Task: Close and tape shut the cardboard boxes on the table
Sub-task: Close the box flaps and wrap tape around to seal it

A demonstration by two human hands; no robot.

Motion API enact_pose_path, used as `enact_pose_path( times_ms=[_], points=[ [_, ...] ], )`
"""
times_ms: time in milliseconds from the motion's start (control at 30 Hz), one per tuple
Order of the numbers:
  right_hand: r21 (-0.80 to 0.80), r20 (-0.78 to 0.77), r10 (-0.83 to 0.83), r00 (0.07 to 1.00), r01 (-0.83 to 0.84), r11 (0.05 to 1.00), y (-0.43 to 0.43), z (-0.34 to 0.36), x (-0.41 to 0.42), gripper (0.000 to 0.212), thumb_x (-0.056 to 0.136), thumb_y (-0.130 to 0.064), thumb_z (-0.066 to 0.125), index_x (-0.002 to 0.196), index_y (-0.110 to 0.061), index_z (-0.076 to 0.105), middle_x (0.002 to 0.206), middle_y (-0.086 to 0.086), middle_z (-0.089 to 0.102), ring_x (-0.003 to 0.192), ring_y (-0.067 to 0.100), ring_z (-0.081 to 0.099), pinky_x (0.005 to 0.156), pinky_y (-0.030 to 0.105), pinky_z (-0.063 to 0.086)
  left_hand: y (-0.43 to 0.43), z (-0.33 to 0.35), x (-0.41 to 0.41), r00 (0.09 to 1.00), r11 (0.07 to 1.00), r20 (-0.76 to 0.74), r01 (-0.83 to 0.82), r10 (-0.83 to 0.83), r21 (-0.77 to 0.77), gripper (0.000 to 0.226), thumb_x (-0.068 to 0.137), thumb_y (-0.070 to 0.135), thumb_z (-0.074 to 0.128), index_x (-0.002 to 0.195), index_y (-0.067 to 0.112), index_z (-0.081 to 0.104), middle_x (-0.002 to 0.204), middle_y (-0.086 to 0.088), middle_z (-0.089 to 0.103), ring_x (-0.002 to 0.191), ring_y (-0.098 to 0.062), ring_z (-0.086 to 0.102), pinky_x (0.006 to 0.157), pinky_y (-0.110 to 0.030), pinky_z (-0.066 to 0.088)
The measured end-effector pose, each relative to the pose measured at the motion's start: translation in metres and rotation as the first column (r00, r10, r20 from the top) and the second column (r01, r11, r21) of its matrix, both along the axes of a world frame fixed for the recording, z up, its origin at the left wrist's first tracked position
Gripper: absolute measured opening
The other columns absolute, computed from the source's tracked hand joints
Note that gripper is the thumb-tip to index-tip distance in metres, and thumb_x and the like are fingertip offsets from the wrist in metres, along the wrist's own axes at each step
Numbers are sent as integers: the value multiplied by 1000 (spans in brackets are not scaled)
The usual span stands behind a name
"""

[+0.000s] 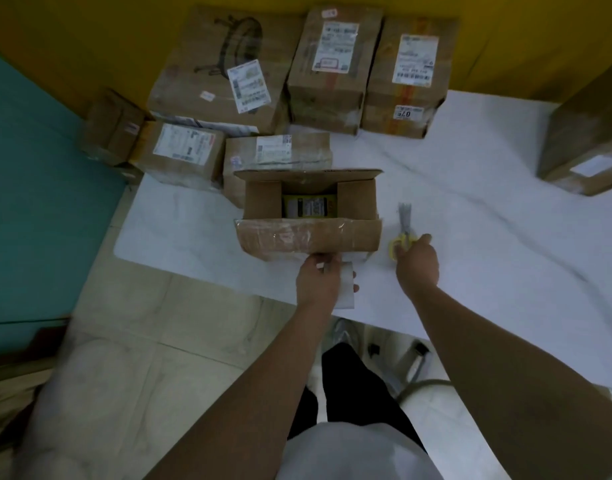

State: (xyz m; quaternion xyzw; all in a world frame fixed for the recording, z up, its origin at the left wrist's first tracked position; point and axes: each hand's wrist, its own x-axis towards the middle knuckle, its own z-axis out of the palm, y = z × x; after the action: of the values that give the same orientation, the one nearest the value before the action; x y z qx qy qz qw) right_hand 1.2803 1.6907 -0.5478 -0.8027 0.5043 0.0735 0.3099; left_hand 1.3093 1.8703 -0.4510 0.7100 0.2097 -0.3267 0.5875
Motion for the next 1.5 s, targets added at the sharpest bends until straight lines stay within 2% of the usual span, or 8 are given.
enact_pose_path(
  times_ms=[133, 300, 467, 600, 800, 1133, 1367, 1500],
  points=[
    [-63, -69, 143, 987, -147, 987, -15, 6, -2, 33, 92, -29, 61, 110, -2, 55, 109, 19, 59, 99, 37, 60, 71, 33, 41, 2, 5, -2, 998, 997, -31, 51, -53, -63, 21, 99, 27, 57, 107, 9, 51, 79, -3, 62, 50, 2, 64, 45, -12, 48],
    [129, -139, 329, 934, -313, 941, -25, 28, -3, 34, 83, -35, 70, 99, -6, 63, 92, 10, 68, 78, 25, 70, 67, 33, 55, 14, 16, -6, 986, 978, -141, 55, -85, -203, 38, 97, 6, 56, 132, 3, 42, 99, -26, 68, 64, -29, 67, 60, -38, 56],
    [437, -123, 594, 795, -494, 751, -52, 80, -20, 32, 80, -41, 78, 93, -15, 67, 69, 0, 72, 48, 7, 63, 54, 21, 53, 10, 27, -5, 989, 981, -142, 6, -34, -195, 30, 95, 2, 56, 124, 5, 45, 102, -25, 69, 57, -25, 64, 52, -30, 55],
    [599, -164, 815, 556, -600, 530, -73, 132, -30, 26, 78, -47, 74, 90, -24, 72, 82, 2, 75, 60, 12, 55, 59, 22, 45, 10, 25, -7, 985, 974, -171, -31, -8, -223, 29, 95, 4, 58, 121, 11, 46, 112, -27, 67, 62, -28, 64, 59, -34, 54],
    [635, -114, 865, 489, -634, 442, -50, 154, 0, 48, 79, -70, 61, 112, -37, 69, 113, -1, 65, 105, 14, 59, 79, 26, 56, 12, 21, -5, 982, 982, -174, 32, -65, -185, 37, 97, 9, 58, 131, 9, 43, 105, -17, 71, 53, -19, 66, 55, -30, 57],
    [365, -52, 957, 287, -886, 285, -15, 138, 34, 25, 91, -53, 60, 78, -37, 74, 71, -5, 68, 70, 5, 59, 71, 24, 47, 25, 20, 6, 943, 965, -251, 171, -219, -199, 9, 97, 6, 53, 100, -2, 57, 94, -25, 70, 57, -24, 64, 56, -31, 55],
    [283, -383, 918, 101, -933, 221, -38, 114, 5, 19, 98, -21, 52, 112, -21, 65, 115, -1, 60, 109, 18, 56, 98, 30, 46, 56, 7, 9, 930, 974, -290, 215, -227, -76, 10, 97, 2, 54, 92, -8, 54, 76, -25, 67, 50, -27, 64, 51, -34, 56],
    [107, -486, 799, 355, -883, 457, -33, 88, -15, 21, 93, -9, 51, 111, -7, 62, 115, 11, 61, 102, 26, 63, 88, 34, 53, 54, 0, 4, 954, 983, -257, 121, -153, -136, 14, 94, 6, 62, 101, -6, 60, 87, -28, 69, 63, -31, 68, 69, -46, 61]
  ],
)
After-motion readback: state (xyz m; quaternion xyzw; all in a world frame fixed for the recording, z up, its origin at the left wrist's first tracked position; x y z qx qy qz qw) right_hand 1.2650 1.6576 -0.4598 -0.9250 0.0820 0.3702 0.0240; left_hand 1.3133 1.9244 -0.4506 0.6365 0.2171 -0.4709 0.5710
